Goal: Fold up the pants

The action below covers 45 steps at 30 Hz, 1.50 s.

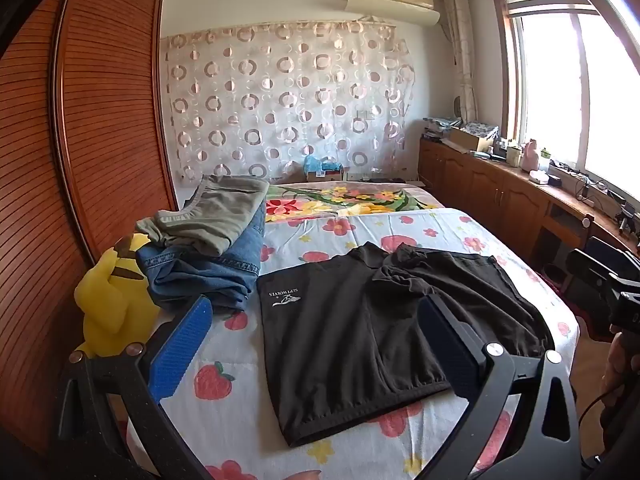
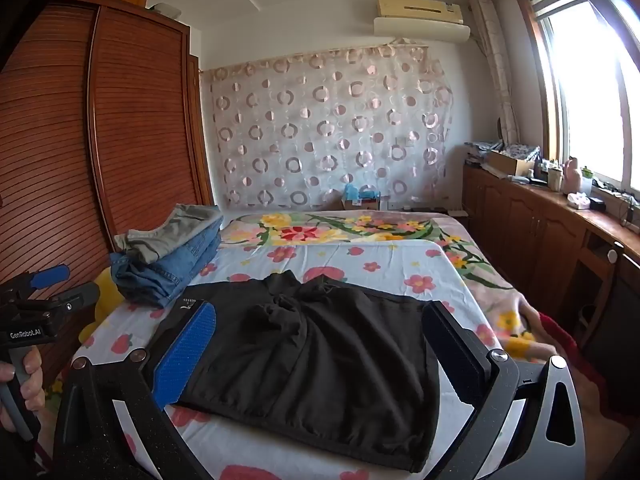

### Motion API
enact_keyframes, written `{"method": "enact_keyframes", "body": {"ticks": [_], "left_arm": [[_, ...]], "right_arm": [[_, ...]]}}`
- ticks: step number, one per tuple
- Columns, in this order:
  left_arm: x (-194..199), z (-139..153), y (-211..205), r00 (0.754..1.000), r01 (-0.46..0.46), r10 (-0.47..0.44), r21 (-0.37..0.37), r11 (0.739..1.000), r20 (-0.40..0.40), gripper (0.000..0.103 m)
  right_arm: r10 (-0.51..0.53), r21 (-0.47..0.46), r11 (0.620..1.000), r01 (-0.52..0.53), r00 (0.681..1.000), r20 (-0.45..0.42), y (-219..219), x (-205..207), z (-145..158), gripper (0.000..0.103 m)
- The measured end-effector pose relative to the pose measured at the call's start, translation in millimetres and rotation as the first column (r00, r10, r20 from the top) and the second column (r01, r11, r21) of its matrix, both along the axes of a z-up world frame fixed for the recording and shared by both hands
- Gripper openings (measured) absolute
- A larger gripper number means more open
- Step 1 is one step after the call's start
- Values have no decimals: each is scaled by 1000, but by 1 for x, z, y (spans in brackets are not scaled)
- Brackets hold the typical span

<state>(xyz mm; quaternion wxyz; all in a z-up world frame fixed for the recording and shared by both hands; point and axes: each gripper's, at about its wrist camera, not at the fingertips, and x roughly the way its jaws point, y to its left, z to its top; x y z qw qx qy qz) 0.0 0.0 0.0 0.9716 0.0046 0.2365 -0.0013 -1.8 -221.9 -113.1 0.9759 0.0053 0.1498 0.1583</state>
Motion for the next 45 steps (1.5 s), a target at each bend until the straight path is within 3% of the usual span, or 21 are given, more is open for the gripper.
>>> {"method": "enact_keyframes", "body": {"ticks": [45], "left_arm": [[1,0,0,1000,0,0,6,1000,10,103]], "right_arm": [[-1,3,1000,1,1000,-8,1,-1,-1,103]]}}
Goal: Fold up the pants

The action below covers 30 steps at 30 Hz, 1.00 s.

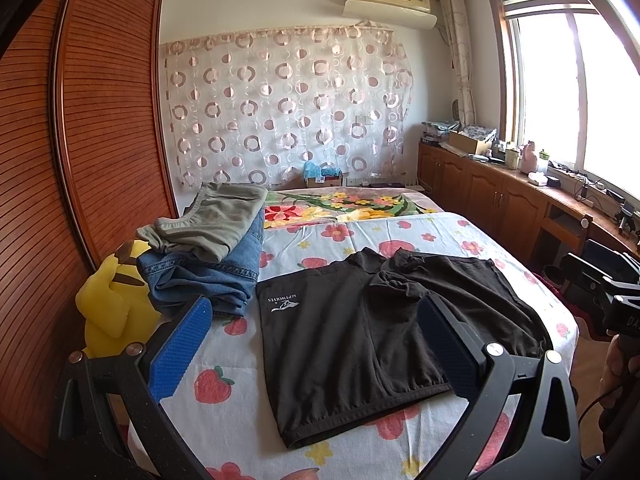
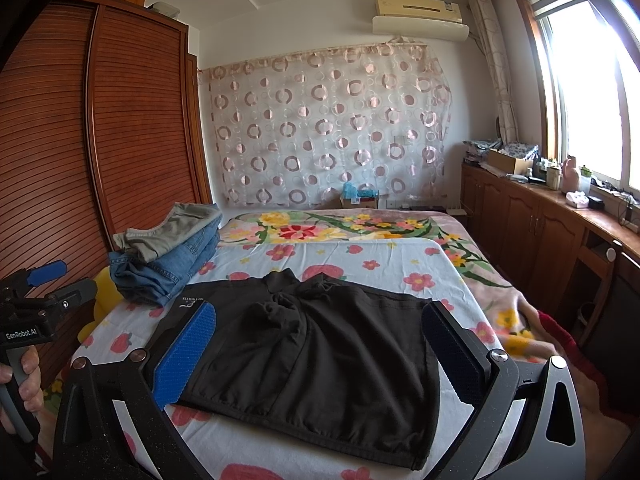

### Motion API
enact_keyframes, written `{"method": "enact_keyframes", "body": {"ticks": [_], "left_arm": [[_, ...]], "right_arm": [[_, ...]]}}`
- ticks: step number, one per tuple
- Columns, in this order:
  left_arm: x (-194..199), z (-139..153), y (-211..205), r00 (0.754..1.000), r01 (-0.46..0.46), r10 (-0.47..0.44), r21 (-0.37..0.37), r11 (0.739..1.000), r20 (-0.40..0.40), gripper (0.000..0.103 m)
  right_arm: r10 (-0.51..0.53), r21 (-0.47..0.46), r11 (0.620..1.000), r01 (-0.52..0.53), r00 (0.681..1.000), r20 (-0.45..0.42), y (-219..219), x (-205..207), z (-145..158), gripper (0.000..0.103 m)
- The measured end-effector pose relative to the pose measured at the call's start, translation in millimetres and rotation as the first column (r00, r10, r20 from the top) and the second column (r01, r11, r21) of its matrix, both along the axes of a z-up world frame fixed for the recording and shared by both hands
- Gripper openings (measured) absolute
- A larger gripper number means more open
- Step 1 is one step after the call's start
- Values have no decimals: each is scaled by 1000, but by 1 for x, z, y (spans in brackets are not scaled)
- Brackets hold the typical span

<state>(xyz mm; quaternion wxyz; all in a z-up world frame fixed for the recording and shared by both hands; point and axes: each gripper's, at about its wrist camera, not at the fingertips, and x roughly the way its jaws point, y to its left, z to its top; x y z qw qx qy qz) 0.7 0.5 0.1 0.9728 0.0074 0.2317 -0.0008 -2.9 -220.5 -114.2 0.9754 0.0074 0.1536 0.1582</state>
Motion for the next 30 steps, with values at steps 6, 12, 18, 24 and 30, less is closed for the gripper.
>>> {"method": "enact_keyframes", "body": {"ticks": [6,12,18,24,30], "left_arm": [[1,2,2,1000,2,-2,0,1000,3,103],[1,2,2,1000,1,-1,1,1000,5,103],[1,2,3,1000,1,-1,1,1000,7,103],[1,2,3,1000,1,-1,1,1000,8,103],[0,1,2,1000,1,-1,2,1000,9,103]], "right_arm": [[1,0,1000,-1,1000,-1,-1,0,0,103],[2,-1,1000,-2,1000,-1,-1,0,0,103],[2,-1,1000,-2,1000,-1,-2,1,-1,103],[2,-1,1000,-2,1000,0,-2,1,-1,103],[1,-2,1000,-1,1000,0,-3,2,-2,103]]}}
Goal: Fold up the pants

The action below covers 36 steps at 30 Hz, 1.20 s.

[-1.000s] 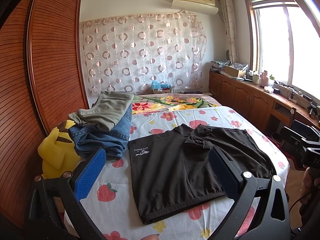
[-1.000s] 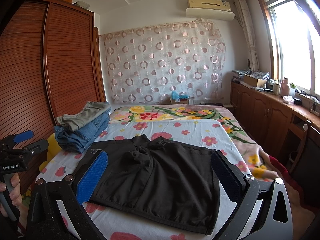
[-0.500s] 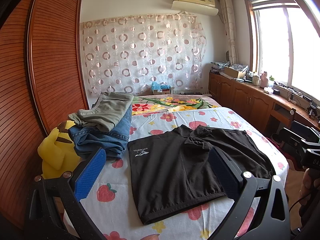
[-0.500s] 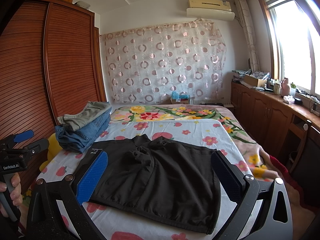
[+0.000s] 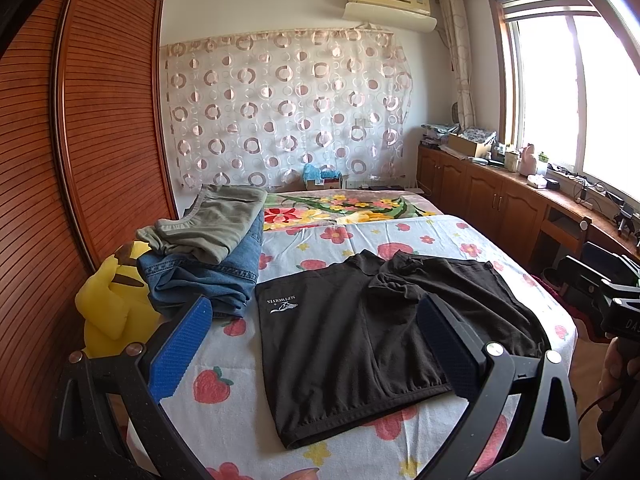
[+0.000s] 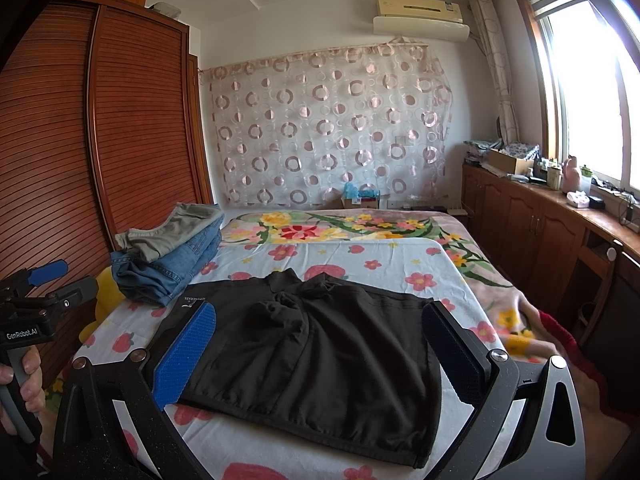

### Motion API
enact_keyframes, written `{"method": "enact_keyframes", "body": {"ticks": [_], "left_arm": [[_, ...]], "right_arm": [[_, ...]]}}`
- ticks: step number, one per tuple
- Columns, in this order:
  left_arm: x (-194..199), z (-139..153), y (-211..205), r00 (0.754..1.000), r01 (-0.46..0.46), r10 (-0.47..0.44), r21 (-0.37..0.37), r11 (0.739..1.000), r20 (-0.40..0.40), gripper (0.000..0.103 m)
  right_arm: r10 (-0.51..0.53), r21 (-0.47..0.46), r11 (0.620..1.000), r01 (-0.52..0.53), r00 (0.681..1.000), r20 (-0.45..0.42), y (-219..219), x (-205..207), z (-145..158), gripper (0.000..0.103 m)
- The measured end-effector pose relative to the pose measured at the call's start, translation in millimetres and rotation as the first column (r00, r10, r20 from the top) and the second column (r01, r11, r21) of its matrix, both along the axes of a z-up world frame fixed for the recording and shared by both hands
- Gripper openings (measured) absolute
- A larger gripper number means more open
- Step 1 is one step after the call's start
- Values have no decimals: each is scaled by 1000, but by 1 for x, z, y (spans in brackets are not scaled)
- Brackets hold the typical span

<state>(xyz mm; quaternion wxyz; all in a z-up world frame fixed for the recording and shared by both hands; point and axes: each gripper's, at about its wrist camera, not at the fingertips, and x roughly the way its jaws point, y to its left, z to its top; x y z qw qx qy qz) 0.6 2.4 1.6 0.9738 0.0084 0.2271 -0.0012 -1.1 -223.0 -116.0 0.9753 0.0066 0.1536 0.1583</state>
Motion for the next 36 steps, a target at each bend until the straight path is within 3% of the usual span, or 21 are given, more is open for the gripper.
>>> {"method": "enact_keyframes", "body": {"ticks": [19,24,36], "left_arm": [[0,0,0,1000,1,-1,-1,1000,1,103],[1,3,-2,1000,5,-5,-4,1000,-29,103],[13,-36,13,992,2,-4,-18,1000,-122,103]], "right_arm": [[3,0,1000,-3,1000,0,3,-1,2,103],[10,-14,1000,-10,1000,-10,3,3,0,103],[15,-61,998,-19,997,-73,0,17,-10,103]]}}
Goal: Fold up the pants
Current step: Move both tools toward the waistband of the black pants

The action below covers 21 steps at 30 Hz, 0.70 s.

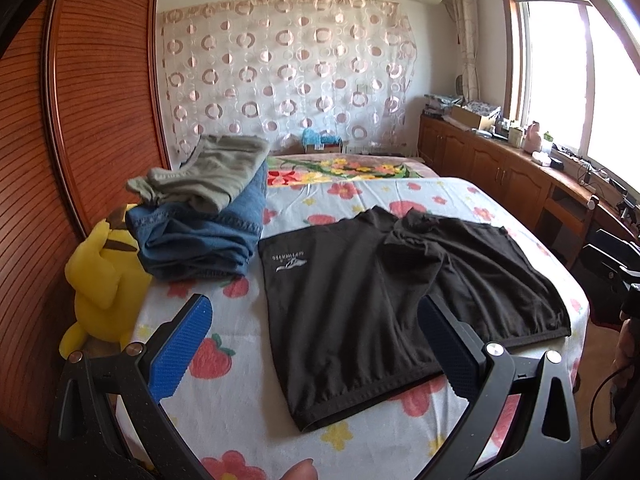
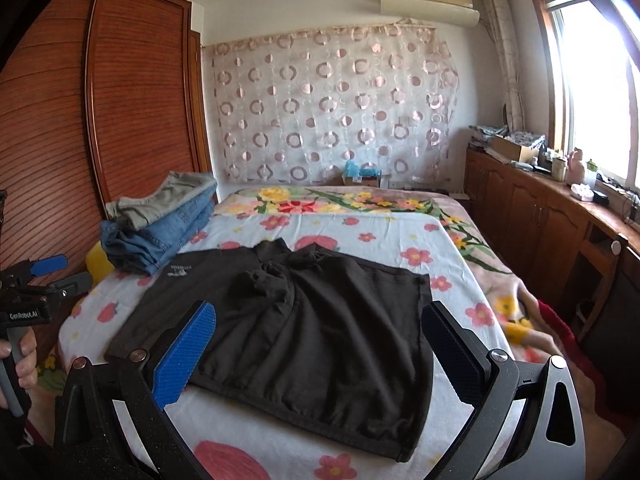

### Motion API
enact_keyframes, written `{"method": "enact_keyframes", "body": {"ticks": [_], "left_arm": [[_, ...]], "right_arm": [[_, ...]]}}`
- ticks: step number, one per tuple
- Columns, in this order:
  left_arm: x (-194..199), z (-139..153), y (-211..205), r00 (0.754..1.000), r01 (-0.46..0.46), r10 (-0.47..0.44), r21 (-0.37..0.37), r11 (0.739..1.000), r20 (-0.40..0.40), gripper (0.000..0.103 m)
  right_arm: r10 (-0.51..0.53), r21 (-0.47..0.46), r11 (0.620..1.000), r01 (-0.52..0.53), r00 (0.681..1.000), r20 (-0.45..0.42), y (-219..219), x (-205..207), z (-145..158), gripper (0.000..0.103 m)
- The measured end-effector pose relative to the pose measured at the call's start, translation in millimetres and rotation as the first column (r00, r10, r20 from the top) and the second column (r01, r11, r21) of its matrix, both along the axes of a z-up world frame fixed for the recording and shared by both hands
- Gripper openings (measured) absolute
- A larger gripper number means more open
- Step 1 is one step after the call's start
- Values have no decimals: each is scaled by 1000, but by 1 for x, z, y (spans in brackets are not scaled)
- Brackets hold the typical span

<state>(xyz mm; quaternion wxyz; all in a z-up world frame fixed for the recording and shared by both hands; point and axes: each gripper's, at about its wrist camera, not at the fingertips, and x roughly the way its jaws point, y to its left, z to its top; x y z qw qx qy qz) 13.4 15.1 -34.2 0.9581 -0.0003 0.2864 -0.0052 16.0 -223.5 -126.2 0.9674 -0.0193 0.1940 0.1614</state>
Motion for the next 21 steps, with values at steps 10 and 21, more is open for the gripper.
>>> {"method": "enact_keyframes", "body": {"ticks": [10,21], "left_arm": [[9,-31,13,997,8,-9,-8,1000,-72,103],[9,-60,34,990,-18,14,-31,999,-139,103]], "right_arm": [[11,-43,999,-16,994,-107,1,13,-14,97],[36,-84,995,-53,981,-190,8,15,-19,90]]}}
